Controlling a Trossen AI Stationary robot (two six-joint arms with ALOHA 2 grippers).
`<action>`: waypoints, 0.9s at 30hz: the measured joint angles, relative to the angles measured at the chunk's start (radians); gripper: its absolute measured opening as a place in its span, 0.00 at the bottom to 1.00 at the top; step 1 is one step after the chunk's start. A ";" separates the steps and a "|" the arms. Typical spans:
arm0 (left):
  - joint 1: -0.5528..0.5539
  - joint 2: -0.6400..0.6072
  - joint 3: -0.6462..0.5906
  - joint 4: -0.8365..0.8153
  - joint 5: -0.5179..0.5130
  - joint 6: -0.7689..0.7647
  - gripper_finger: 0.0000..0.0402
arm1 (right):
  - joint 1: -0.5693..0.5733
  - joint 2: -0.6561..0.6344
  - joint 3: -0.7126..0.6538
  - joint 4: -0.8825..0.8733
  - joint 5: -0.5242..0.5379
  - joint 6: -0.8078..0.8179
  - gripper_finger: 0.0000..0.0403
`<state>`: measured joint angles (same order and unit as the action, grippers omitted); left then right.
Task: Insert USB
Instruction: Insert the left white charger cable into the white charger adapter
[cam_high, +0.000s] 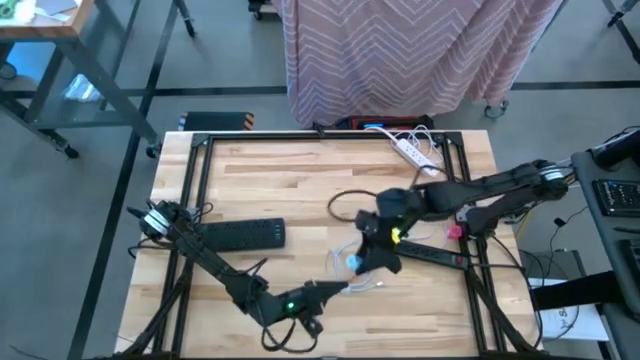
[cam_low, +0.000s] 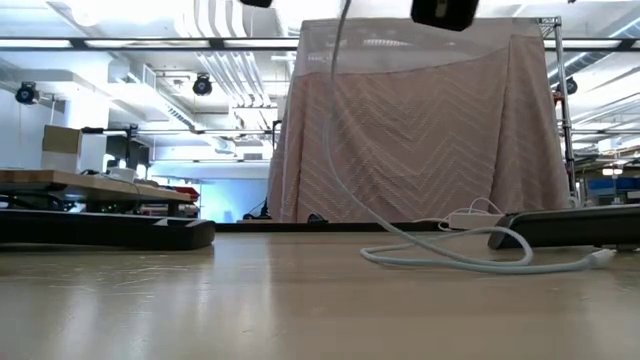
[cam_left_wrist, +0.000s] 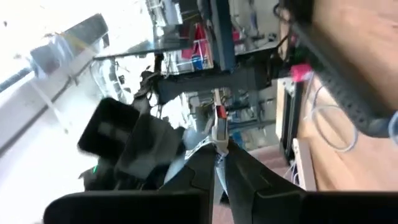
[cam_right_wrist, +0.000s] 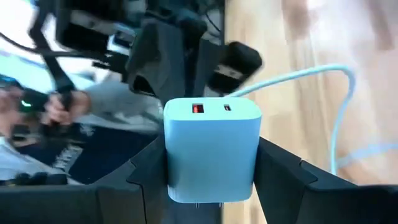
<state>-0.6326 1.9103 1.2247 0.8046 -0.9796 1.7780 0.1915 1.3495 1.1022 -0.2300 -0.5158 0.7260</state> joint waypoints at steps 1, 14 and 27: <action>0.009 -0.005 0.000 0.000 -0.008 -0.007 0.02 | 0.008 -0.013 -0.050 0.081 -0.008 0.039 0.43; 0.152 0.014 -0.011 -0.064 -0.096 -0.097 0.02 | 0.107 -0.034 -0.373 0.534 0.121 0.167 0.43; 0.182 0.035 -0.090 -0.002 -0.042 -0.056 0.02 | 0.011 0.002 -0.667 1.039 0.154 0.231 0.43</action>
<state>-0.4507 1.9450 1.1352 0.8030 -1.0216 1.7223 0.2021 1.3520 0.4351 0.8089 -0.3622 0.9571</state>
